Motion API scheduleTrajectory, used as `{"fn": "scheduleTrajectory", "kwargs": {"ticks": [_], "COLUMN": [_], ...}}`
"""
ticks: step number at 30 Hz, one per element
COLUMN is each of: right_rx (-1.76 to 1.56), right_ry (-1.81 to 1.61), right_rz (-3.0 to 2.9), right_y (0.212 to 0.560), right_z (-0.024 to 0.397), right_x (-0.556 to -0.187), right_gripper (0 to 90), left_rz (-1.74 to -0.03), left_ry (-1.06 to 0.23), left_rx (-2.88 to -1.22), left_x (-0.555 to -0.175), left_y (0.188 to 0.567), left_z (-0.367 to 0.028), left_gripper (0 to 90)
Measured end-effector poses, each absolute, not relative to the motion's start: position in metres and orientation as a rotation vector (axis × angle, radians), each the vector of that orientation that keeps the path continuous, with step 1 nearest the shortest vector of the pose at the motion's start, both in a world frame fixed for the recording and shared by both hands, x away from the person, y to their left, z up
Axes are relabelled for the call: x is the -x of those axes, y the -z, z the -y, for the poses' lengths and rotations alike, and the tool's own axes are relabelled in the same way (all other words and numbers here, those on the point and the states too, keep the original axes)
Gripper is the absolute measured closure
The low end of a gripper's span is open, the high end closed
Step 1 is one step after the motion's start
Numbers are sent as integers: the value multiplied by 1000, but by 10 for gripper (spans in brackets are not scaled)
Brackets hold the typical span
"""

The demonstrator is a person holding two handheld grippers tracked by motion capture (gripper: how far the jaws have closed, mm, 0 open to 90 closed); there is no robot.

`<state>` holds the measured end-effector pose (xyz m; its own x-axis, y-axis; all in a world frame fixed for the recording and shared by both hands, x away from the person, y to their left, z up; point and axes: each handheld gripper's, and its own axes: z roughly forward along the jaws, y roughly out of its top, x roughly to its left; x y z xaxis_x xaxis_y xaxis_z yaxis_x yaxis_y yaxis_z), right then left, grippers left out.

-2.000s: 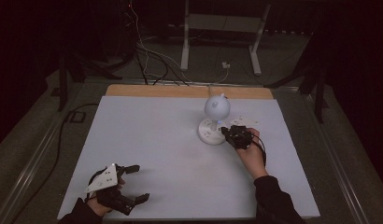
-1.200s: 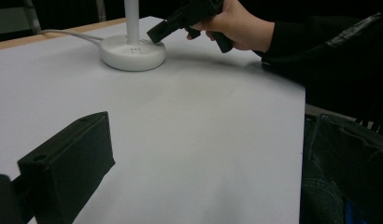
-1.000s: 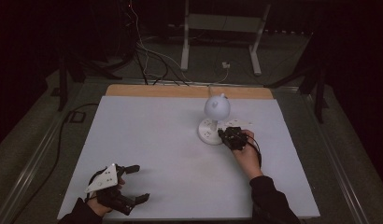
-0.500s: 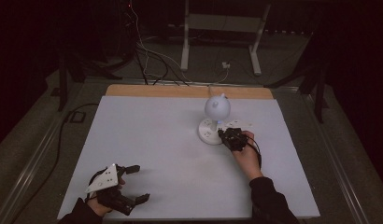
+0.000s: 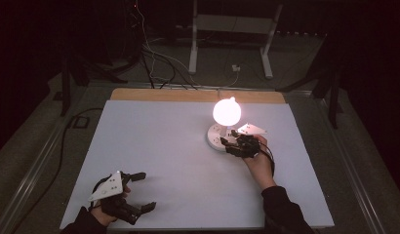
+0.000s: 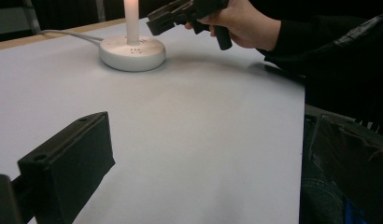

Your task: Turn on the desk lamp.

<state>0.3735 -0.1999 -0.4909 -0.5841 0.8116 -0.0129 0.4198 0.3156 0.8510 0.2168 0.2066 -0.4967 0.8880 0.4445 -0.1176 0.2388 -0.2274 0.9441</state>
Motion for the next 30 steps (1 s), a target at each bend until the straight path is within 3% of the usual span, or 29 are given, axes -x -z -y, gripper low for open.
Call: {"fn": "scheduleTrajectory", "kwargs": {"ticks": [1,3,6,8,30], "right_rx": [-1089,-1116,-1118,-1103,-1070], "right_ry": [-1188,-1165,-1163,-1190,-1314], "right_rz": [-2145,-2109,-2122,-2155,-2194], "right_y": [491,489,487,486,474], "right_z": [200,202,203,204,218], "right_x": [-374,-371,-371,-368,-343], "right_gripper": [371,196,123,0,0], "left_rz": [-512,-513,-513,-513,-514], "left_ry": [-206,-207,-206,-205,-199], "left_rx": [-1818,-1819,-1818,-1818,-1813], "left_x": [-217,-217,-217,-217,-217], "left_y": [497,497,497,497,497], "left_z": [-207,-206,-206,-206,-206], "left_gripper": [2,2,2,2,2]}}
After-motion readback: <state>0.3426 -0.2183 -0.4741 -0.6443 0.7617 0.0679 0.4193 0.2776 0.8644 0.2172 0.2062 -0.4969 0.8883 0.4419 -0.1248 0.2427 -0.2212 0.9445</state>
